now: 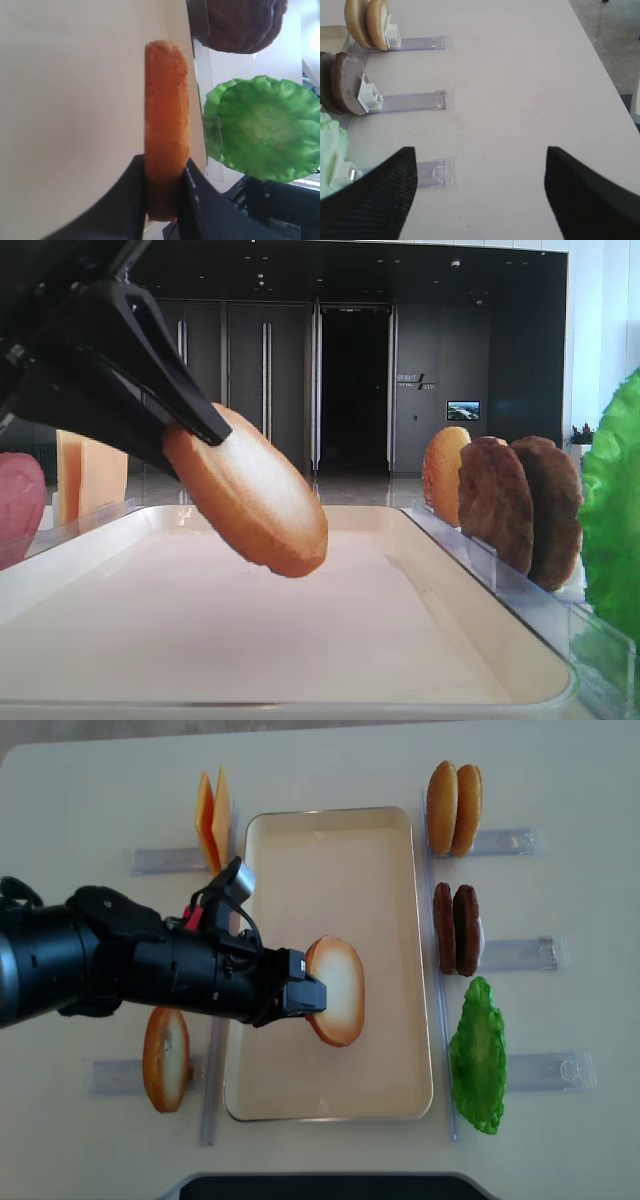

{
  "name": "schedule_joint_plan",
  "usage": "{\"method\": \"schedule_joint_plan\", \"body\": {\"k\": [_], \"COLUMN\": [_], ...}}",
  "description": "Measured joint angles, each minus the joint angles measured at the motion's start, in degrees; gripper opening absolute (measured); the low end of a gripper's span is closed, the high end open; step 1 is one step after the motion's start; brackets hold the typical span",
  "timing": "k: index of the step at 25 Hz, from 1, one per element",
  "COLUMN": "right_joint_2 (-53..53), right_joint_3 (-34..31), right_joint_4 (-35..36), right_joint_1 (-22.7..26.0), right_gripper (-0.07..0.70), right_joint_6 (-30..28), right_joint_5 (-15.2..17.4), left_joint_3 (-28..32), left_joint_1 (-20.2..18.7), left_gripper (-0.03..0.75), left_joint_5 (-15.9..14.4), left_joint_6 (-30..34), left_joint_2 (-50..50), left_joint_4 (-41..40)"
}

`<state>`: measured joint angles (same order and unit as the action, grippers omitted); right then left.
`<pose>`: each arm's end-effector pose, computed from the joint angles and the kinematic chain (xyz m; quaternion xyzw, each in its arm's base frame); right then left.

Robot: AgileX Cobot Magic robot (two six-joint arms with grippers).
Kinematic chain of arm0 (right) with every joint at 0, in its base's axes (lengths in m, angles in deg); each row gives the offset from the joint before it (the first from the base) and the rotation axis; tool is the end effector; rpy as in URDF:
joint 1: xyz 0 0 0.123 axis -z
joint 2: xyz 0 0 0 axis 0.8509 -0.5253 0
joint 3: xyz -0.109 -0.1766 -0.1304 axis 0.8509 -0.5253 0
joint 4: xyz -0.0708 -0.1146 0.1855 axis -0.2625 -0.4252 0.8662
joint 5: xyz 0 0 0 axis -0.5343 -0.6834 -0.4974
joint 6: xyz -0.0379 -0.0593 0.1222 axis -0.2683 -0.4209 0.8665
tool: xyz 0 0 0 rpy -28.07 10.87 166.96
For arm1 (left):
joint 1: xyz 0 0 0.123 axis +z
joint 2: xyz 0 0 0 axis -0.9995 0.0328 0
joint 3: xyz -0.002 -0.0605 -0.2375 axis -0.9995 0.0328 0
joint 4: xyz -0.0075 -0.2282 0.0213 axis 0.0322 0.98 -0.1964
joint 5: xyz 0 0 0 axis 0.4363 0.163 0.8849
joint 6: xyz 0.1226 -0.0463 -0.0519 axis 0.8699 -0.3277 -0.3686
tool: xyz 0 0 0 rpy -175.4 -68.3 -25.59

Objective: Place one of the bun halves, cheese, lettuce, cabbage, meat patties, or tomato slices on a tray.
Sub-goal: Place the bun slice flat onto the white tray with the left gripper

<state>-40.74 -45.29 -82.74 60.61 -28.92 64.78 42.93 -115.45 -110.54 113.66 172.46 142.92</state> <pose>0.0540 0.0018 0.2337 0.0014 0.8713 -0.0028 0.4908 0.2069 -0.1923 0.1204 0.0414 0.9167 -0.3785 0.1213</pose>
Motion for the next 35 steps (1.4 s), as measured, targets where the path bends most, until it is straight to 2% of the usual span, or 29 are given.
{"method": "schedule_joint_plan", "body": {"k": [7,15,25,35], "right_joint_2": [0.0,0.0,0.0,0.0], "right_joint_3": [0.0,0.0,0.0,0.0], "right_joint_4": [0.0,0.0,0.0,0.0], "right_joint_1": [0.0,0.0,0.0,0.0], "right_gripper": [0.534,0.534,0.534,0.534], "right_joint_6": [0.0,0.0,0.0,0.0], "right_joint_5": [0.0,0.0,0.0,0.0], "left_joint_3": [0.0,0.0,0.0,0.0], "left_joint_1": [0.0,0.0,0.05,0.05], "left_gripper": [0.13,0.13,0.13,0.129], "left_joint_5": [-0.19,0.35,2.81,2.7], "left_joint_6": [7.89,9.25,9.52,11.08], "left_joint_2": [4.4,5.85,5.85,8.62], "left_joint_4": [8.53,9.97,10.39,12.05]}}
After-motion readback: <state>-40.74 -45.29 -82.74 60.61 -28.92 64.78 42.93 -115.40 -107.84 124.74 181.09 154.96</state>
